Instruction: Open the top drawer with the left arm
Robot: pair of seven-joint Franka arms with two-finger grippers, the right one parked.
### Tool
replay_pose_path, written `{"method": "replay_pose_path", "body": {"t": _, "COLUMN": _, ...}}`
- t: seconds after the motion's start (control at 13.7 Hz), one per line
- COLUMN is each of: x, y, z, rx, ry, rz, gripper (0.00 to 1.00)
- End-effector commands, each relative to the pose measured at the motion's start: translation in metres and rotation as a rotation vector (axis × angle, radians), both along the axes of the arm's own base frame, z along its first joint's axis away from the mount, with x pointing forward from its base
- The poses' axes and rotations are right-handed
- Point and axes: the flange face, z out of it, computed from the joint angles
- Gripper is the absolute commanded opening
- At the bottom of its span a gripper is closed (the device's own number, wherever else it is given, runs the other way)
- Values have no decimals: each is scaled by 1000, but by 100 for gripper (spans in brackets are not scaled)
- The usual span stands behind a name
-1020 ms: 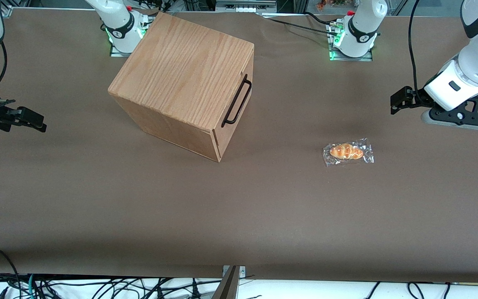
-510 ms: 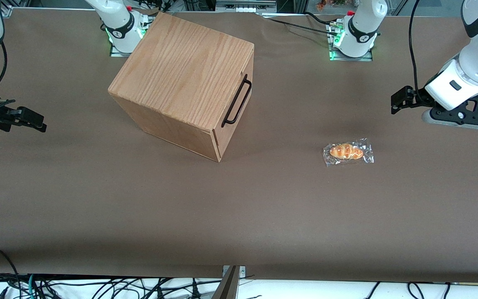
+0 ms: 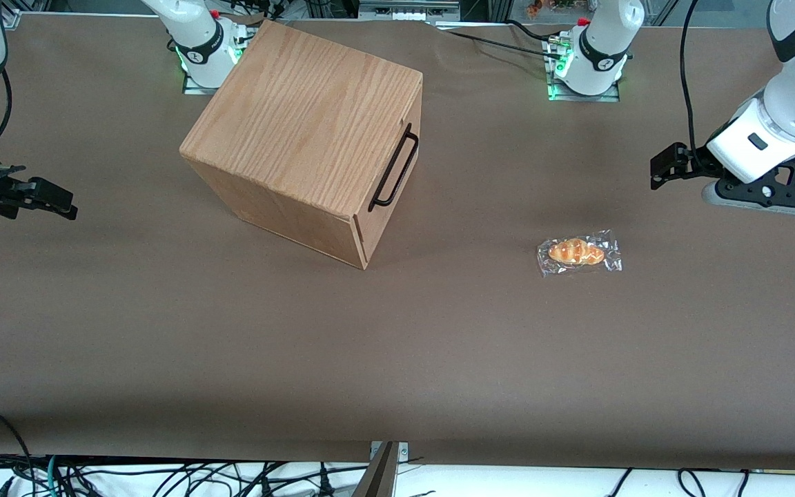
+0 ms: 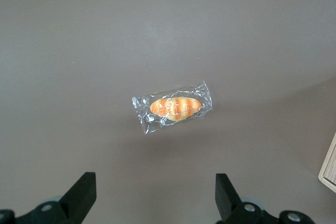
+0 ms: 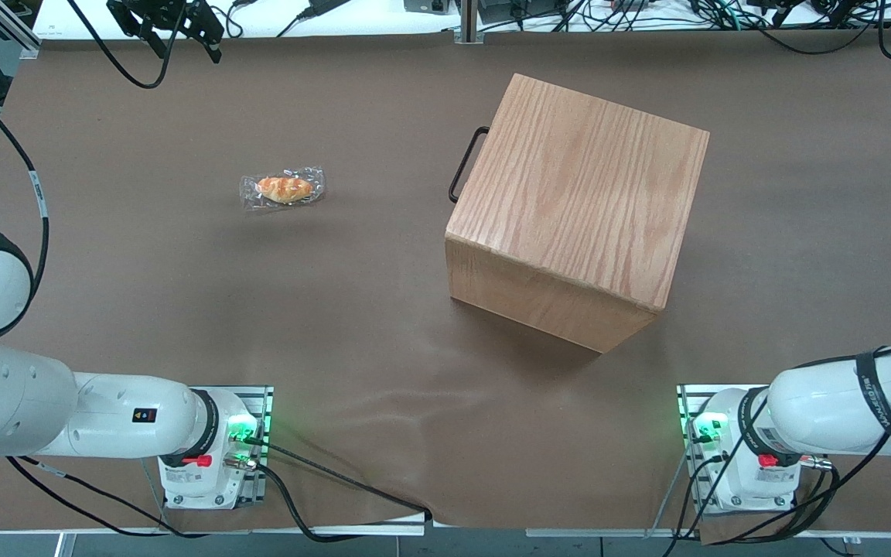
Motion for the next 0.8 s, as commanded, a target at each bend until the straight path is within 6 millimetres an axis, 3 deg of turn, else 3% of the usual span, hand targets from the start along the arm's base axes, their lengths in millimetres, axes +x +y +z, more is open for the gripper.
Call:
{"method": "replay_pose_path", "body": {"t": 0.0, "x": -8, "y": 0, "z": 2, "rx": -4, "ry": 13, "rz": 4, "gripper": 100}}
{"method": "replay_pose_path", "body": {"t": 0.51, "x": -11, "y": -3, "z": 3, "rx": -2, "ry": 45, "rz": 0, "gripper": 100}}
{"method": "replay_pose_path", "body": {"t": 0.66, "x": -12, "y": -17, "z": 1, "rx": -9, "ry": 52, "rz": 25, "gripper": 100}}
{"method": "replay_pose_path", "body": {"t": 0.73, "x": -13, "y": -37, "z": -3, "rx": -7, "ry": 60, "rz": 15, "gripper": 100}}
